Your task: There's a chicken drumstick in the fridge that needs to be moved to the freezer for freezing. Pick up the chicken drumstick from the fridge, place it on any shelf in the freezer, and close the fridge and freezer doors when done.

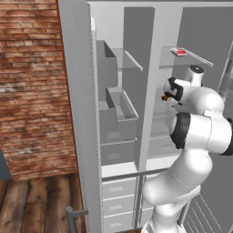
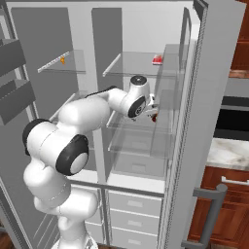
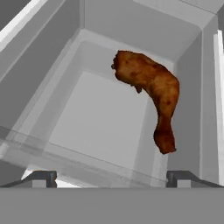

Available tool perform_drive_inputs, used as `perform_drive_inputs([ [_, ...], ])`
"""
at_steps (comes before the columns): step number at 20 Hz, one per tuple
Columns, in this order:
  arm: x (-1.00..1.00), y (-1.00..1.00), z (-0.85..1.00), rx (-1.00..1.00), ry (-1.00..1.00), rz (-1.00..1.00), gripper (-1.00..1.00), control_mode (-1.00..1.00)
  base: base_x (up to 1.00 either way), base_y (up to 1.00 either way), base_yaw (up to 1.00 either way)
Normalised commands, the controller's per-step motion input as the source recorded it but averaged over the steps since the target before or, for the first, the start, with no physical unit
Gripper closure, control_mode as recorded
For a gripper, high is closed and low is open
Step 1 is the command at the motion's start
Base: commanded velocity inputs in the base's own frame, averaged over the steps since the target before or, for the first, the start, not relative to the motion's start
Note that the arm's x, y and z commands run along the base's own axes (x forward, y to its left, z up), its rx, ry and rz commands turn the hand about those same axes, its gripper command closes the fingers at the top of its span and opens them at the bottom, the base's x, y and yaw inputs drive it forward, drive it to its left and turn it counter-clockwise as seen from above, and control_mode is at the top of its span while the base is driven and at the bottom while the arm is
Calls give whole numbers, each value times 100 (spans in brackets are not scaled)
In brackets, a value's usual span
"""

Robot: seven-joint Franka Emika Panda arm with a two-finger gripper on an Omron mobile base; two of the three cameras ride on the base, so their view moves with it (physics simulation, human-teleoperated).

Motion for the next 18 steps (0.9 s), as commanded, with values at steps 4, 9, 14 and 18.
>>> perform_drive_inputs([
  [4,44,-17,0,0,0,0,-100,-100,0,0,0],
  [9,38,-13,-11,0,1,0,-100,-100,0,0,0],
  [14,26,-19,-15,0,0,0,-100,-100,0,0,0],
  [18,16,-6,-27,0,0,0,-100,-100,0,0,0],
])
